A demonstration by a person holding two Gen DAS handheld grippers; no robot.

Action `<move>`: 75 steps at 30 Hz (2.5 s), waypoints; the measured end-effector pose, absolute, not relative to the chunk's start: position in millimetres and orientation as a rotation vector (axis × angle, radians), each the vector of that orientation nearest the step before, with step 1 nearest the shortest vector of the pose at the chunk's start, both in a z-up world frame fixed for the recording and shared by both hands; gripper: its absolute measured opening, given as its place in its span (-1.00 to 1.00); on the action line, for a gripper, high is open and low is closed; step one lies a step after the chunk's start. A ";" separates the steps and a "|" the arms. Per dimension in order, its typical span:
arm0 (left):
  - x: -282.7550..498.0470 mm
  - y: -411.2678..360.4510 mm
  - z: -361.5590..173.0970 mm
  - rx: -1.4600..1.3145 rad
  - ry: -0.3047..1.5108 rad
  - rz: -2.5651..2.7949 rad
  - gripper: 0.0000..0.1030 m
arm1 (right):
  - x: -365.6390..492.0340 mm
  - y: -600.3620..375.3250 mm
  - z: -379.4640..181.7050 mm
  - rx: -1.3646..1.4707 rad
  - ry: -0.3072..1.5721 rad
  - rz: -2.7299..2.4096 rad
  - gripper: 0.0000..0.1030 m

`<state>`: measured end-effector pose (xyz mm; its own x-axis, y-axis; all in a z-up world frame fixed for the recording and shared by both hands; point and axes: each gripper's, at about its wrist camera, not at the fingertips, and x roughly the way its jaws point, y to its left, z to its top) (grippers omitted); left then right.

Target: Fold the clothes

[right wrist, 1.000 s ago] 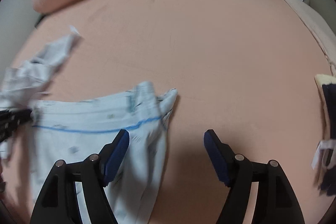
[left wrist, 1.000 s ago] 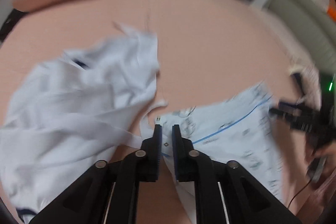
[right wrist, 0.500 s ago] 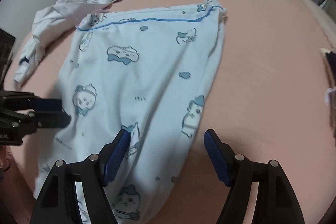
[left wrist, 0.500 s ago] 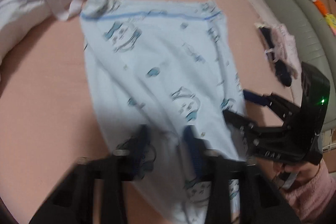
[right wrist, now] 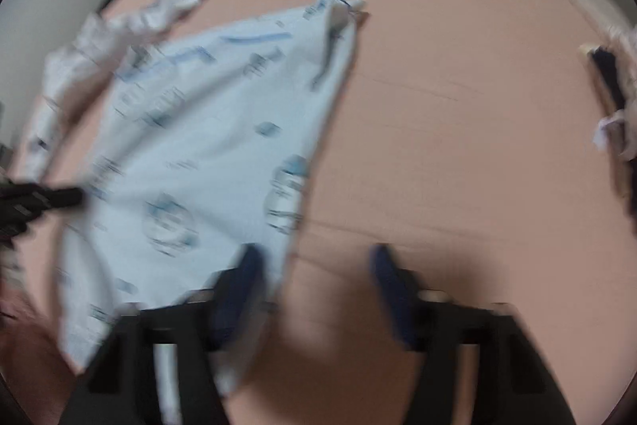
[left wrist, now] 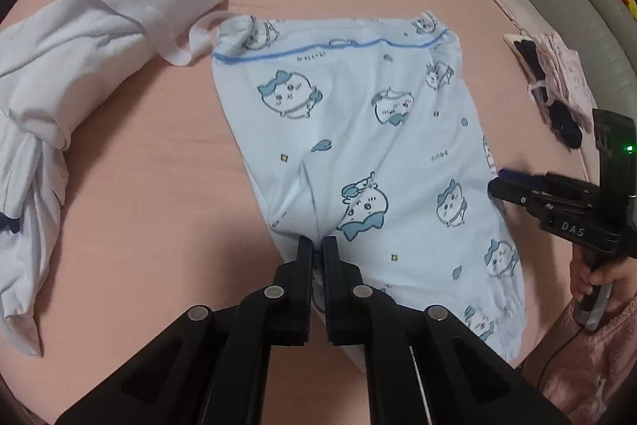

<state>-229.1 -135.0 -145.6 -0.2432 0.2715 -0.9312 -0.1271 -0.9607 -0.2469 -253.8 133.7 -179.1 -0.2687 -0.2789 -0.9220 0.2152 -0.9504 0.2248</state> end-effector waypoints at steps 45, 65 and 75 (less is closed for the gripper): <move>-147.2 -61.3 -165.7 -1.586 0.134 2.204 0.16 | -136.7 79.1 -184.1 1.533 0.163 -2.161 -0.37; -221.7 -121.2 -145.0 -1.335 0.459 2.209 0.19 | -222.2 108.0 -166.5 1.584 0.372 -2.063 -0.16; -339.7 -120.9 -169.9 -1.429 0.380 2.193 0.19 | -385.9 52.5 -173.3 1.537 0.359 -2.205 -0.17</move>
